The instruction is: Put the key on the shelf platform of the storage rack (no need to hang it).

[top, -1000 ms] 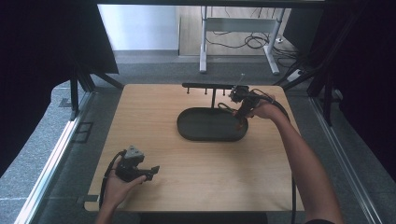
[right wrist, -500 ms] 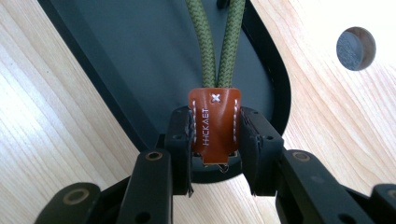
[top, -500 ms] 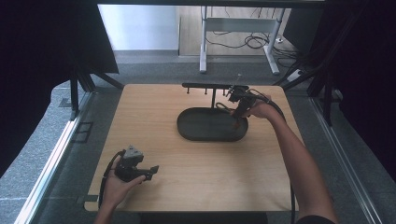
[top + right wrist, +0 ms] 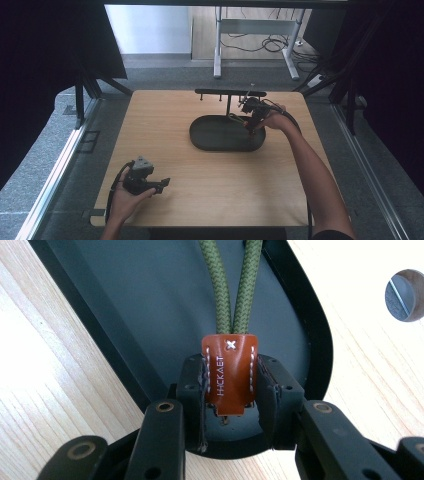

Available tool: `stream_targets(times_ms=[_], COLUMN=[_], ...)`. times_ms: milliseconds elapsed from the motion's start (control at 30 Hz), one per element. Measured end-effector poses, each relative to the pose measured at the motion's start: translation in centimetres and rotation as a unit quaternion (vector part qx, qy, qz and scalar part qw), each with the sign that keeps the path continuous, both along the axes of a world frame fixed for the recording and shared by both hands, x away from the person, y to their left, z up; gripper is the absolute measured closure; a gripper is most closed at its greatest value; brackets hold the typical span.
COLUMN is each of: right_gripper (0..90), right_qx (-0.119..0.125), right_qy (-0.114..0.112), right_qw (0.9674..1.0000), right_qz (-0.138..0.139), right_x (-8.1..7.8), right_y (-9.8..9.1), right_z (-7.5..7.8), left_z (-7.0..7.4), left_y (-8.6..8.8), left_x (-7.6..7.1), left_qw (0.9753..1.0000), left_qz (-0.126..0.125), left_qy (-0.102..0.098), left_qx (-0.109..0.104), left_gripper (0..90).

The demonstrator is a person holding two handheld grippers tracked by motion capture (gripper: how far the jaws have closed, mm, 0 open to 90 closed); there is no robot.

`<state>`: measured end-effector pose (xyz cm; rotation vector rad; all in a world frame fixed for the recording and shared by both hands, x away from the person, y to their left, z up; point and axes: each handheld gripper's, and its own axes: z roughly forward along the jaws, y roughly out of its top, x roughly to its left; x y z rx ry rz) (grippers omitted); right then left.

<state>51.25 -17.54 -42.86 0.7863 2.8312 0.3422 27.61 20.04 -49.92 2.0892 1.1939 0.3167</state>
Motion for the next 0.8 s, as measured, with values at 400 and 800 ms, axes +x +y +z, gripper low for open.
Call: stream_targets(times_ms=[400,800], right_gripper=[66.5,66.2], right_qx=[-0.004,0.007], right_qy=[0.003,0.002], right_qw=[0.9999,0.9999], right_qz=[0.011,0.009], right_x=[-0.2,-0.5], right_y=[0.5,0.5], right_z=[-0.7,-2.2], left_z=[0.1,0.0], left_y=[0.2,0.3], left_x=[0.0,0.0], left_qw=[1.0,1.0], left_qz=[0.002,0.002], left_qy=[-0.001,-0.001], left_qx=[-0.001,0.0], left_gripper=[23.3,23.3])
